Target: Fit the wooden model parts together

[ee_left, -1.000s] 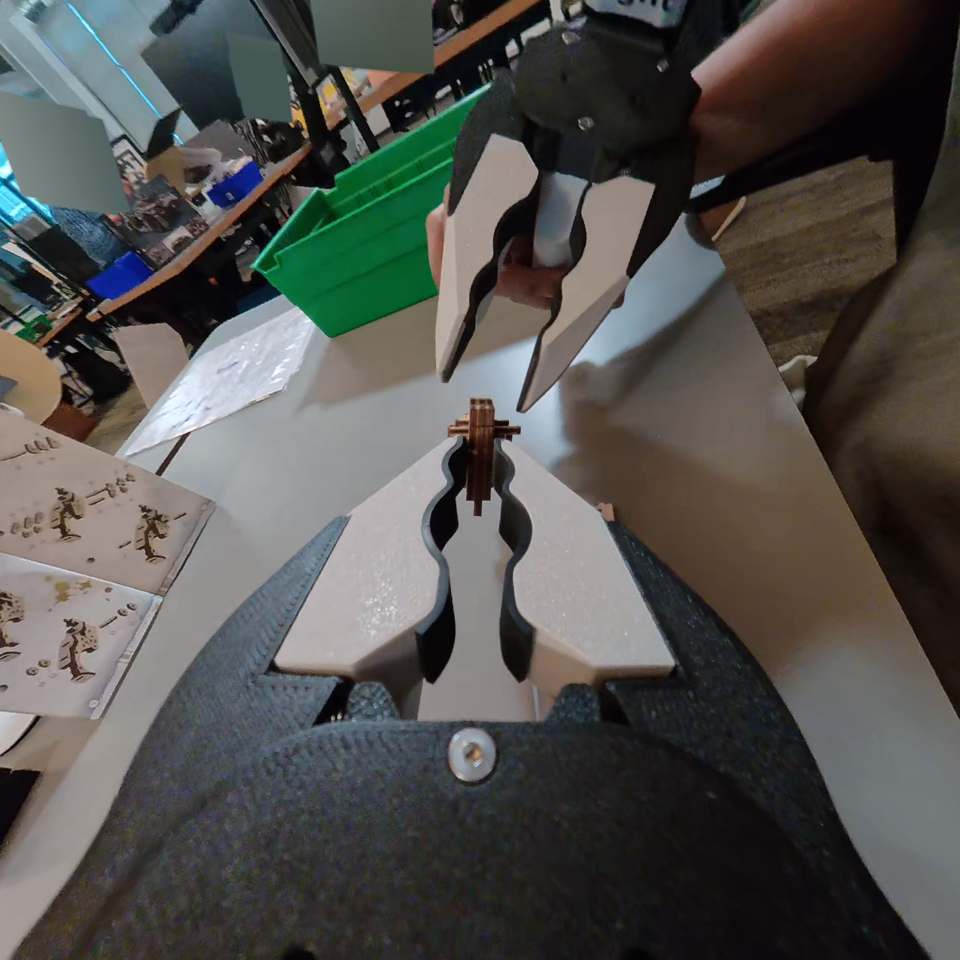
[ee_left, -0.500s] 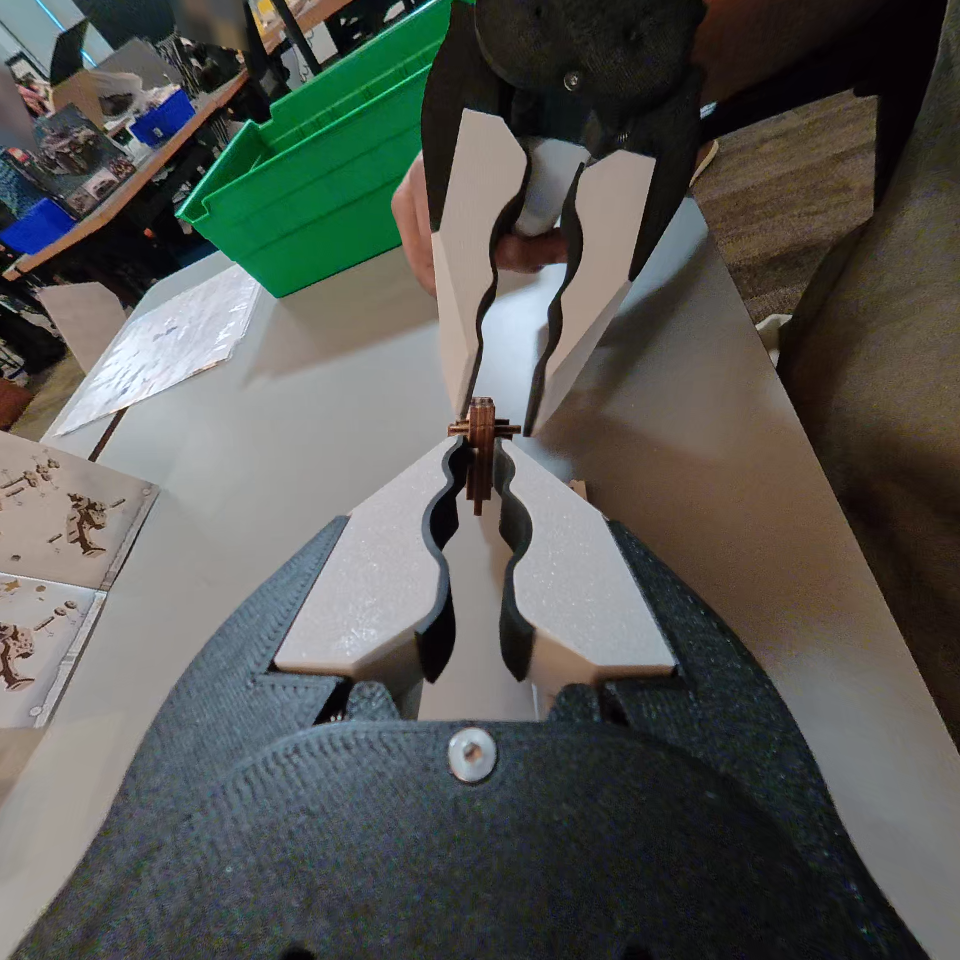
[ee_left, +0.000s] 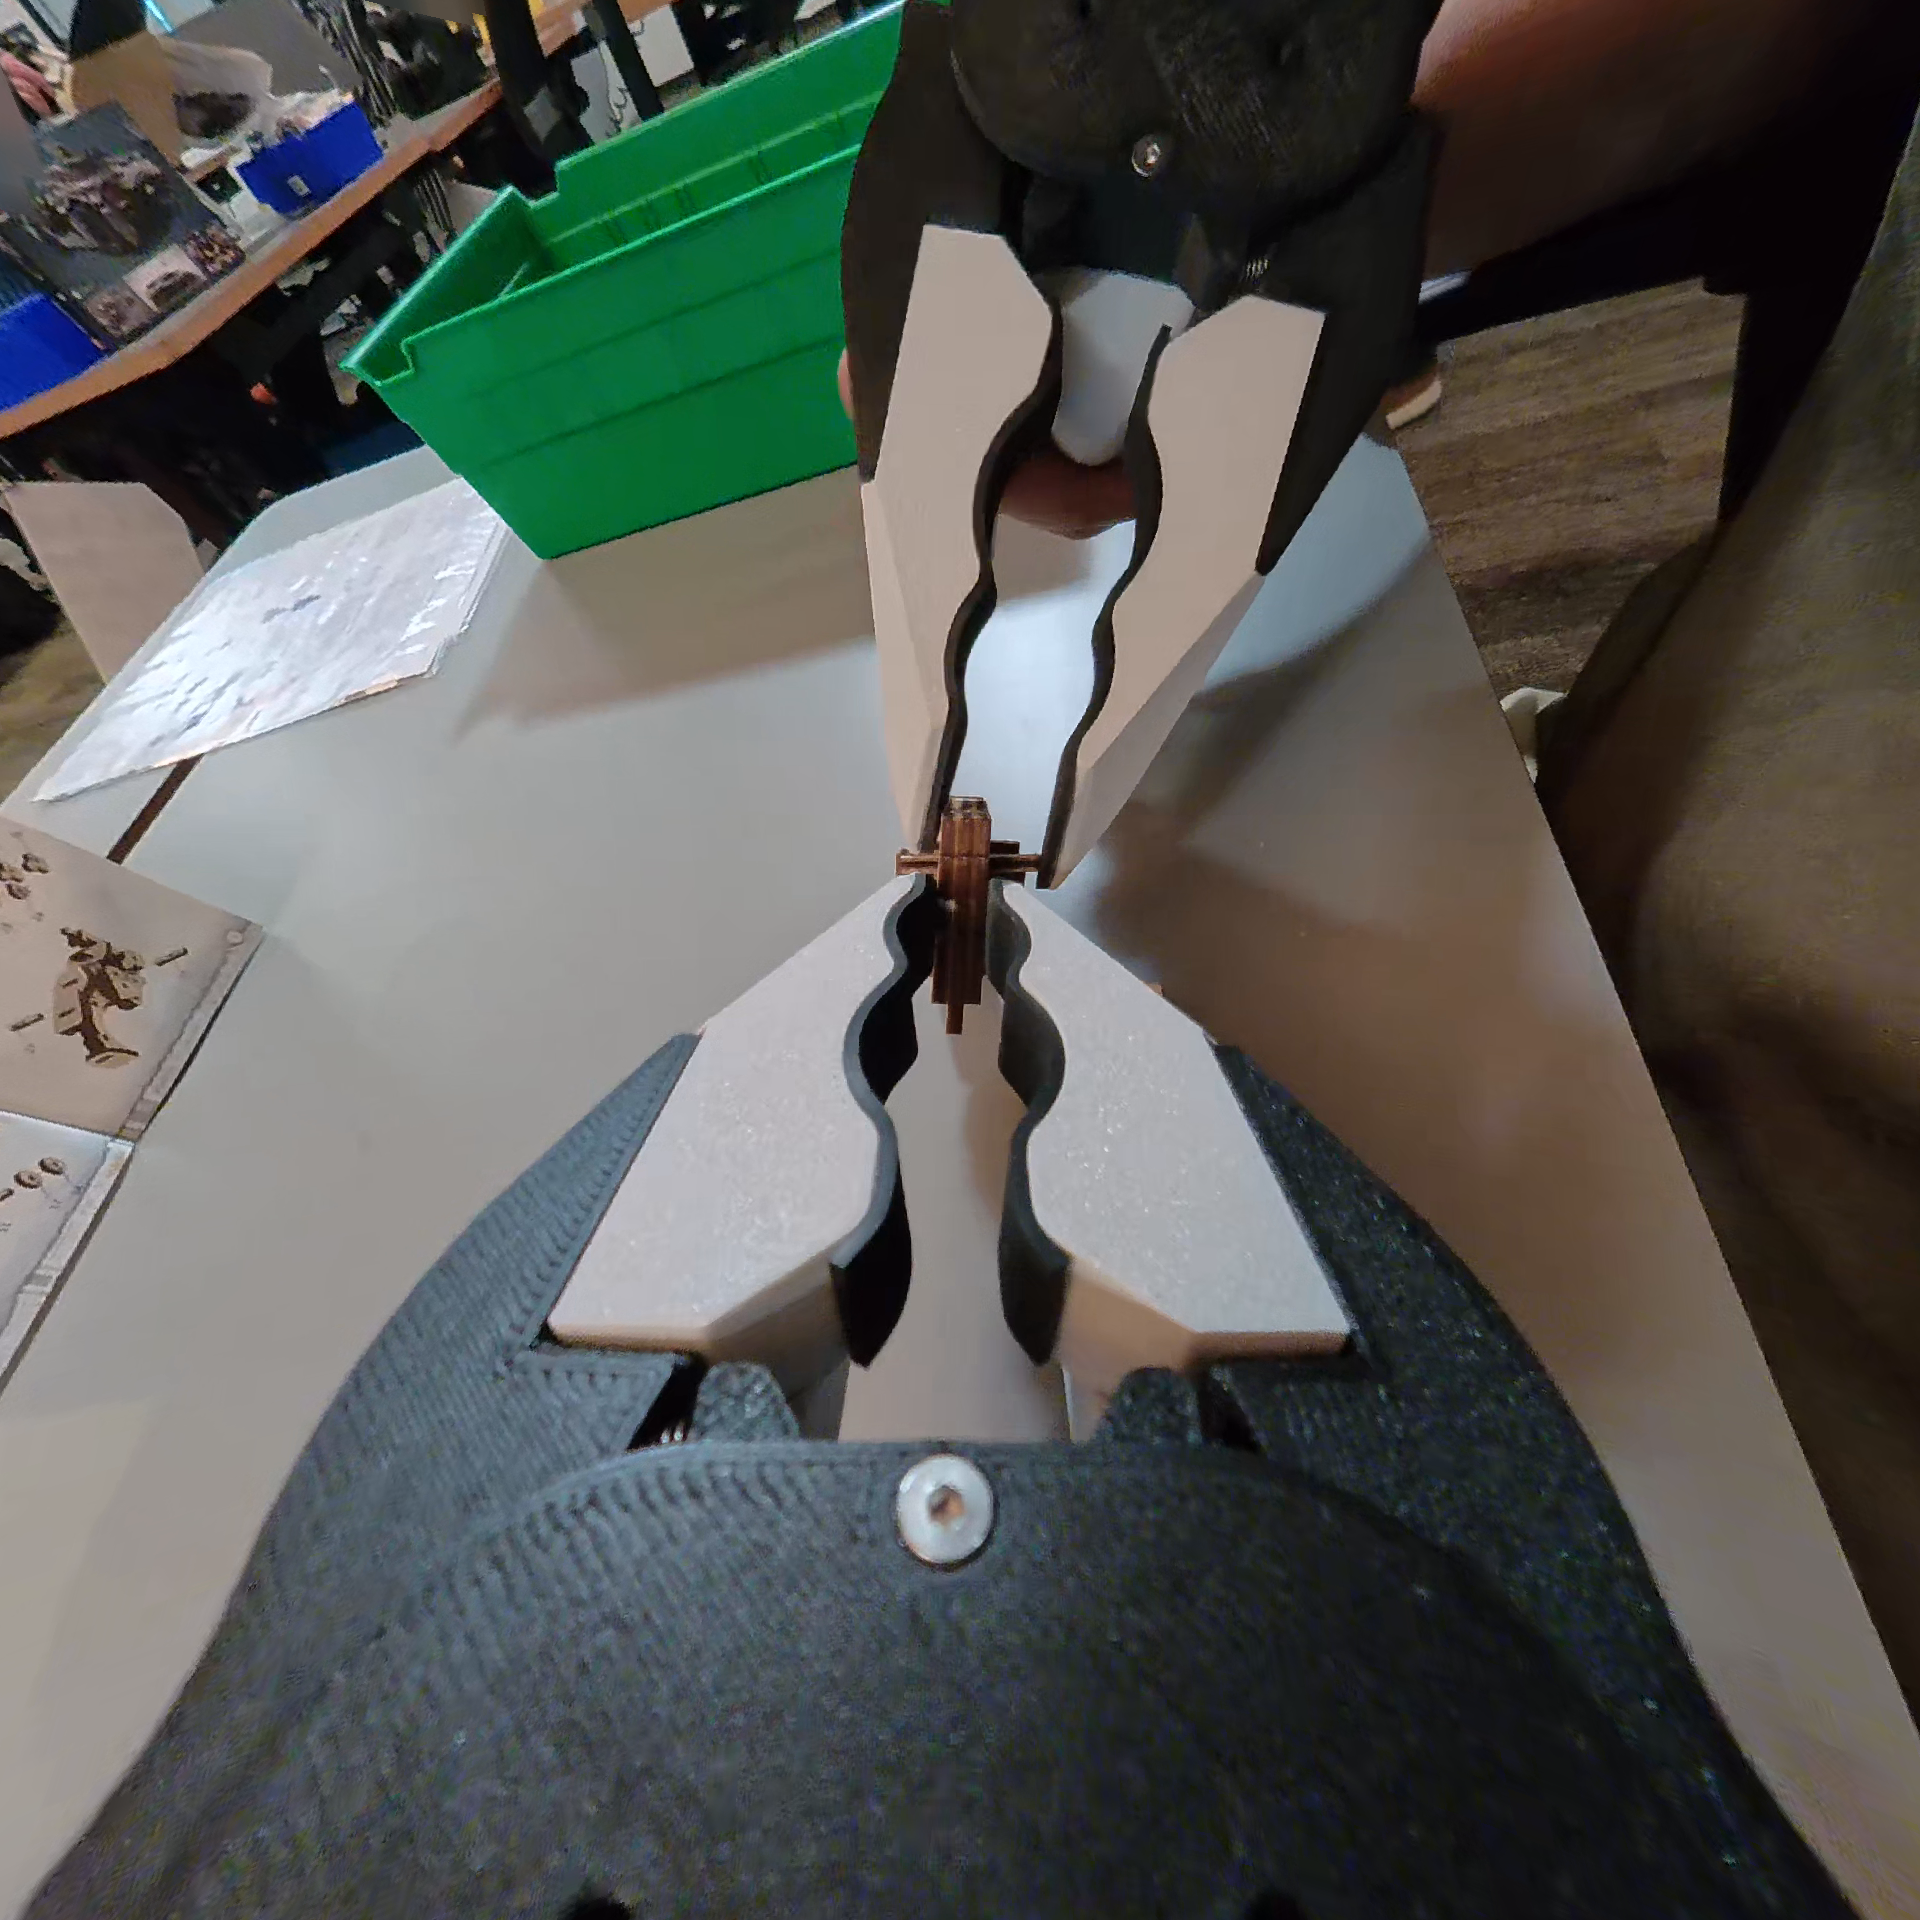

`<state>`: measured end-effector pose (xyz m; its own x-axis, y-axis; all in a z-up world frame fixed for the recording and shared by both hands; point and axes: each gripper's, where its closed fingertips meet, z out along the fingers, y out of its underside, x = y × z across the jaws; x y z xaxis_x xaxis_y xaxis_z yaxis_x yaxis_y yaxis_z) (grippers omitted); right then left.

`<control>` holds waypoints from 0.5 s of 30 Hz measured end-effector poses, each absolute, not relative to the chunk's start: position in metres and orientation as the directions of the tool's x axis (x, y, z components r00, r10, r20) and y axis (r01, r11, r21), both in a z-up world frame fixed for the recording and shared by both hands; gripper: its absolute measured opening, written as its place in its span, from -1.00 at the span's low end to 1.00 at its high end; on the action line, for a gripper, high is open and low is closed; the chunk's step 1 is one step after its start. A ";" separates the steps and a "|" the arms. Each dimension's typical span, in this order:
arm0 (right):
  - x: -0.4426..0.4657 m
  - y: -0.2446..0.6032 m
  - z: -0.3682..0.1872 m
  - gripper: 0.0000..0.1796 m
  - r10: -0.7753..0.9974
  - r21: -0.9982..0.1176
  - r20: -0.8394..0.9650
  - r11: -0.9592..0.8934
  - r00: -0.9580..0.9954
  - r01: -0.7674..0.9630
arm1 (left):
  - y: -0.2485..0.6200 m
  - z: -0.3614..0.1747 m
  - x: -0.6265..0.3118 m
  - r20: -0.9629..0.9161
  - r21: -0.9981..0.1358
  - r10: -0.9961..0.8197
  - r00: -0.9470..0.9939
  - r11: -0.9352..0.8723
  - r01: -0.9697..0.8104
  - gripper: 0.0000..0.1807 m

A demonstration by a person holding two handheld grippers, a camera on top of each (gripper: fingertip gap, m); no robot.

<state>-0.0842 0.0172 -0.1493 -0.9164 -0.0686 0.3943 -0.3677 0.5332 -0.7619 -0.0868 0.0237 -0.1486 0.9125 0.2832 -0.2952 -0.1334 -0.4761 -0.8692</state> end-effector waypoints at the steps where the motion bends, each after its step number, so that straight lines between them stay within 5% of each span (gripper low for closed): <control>1: -0.084 0.018 -0.149 -0.78 -0.067 -0.766 0.372 0.541 -0.926 -0.347 | 0.024 -0.148 -0.087 -0.291 -0.871 0.287 0.913 -0.474 -0.129 -0.93; 15: -0.083 0.016 -0.149 -0.77 -0.062 -0.797 0.359 0.499 -0.931 -0.340 | 0.022 -0.150 -0.088 -0.265 -0.878 0.281 0.923 -0.465 -0.110 -0.93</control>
